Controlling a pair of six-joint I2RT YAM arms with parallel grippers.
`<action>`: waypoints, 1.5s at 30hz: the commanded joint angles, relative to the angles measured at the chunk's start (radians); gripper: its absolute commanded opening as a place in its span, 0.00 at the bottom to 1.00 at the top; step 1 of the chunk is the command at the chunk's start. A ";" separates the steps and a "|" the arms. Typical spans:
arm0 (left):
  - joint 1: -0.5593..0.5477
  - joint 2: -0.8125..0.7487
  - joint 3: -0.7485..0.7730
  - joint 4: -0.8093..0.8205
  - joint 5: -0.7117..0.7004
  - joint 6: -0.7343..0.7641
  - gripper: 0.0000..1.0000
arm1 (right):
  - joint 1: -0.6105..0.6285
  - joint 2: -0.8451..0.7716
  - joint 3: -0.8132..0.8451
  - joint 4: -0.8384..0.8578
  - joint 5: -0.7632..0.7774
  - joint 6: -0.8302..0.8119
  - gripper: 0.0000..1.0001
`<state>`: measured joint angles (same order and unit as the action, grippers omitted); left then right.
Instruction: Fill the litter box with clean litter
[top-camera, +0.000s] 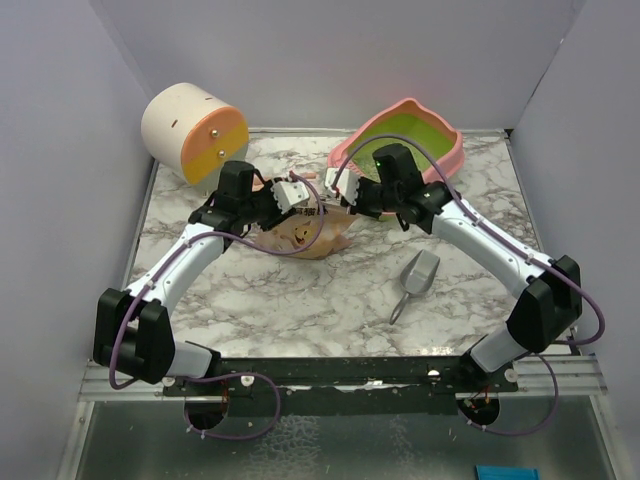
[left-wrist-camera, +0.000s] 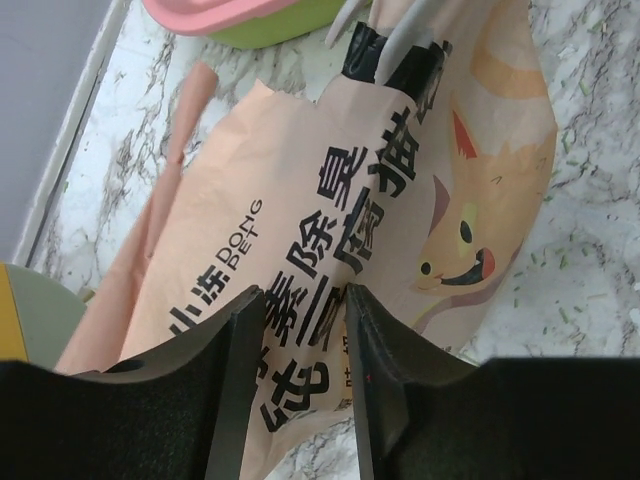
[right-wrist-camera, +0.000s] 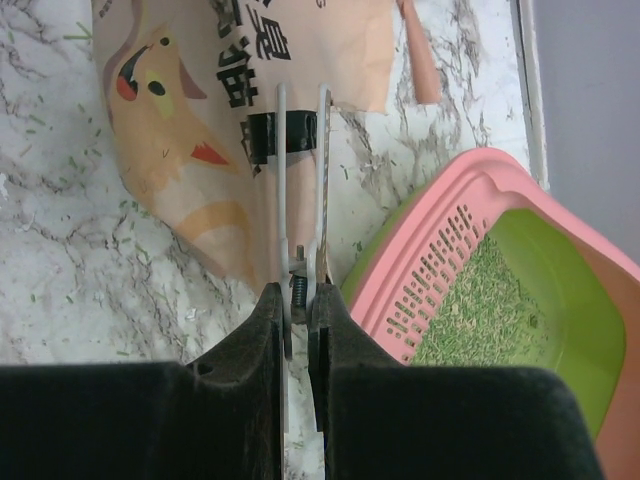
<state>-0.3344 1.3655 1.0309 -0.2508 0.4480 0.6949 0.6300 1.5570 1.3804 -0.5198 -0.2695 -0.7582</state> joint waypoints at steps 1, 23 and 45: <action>-0.003 0.006 -0.021 -0.005 -0.001 0.079 0.35 | -0.054 -0.022 -0.014 -0.030 -0.125 -0.108 0.01; -0.007 -0.082 -0.022 0.028 0.127 0.032 0.00 | -0.087 0.099 0.044 -0.045 -0.330 -0.137 0.01; -0.018 -0.106 -0.045 0.075 0.166 -0.004 0.00 | -0.058 0.217 0.150 -0.068 -0.430 -0.142 0.01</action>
<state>-0.3408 1.3056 0.9817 -0.2794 0.5312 0.7029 0.5560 1.7267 1.5024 -0.6006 -0.6395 -0.8883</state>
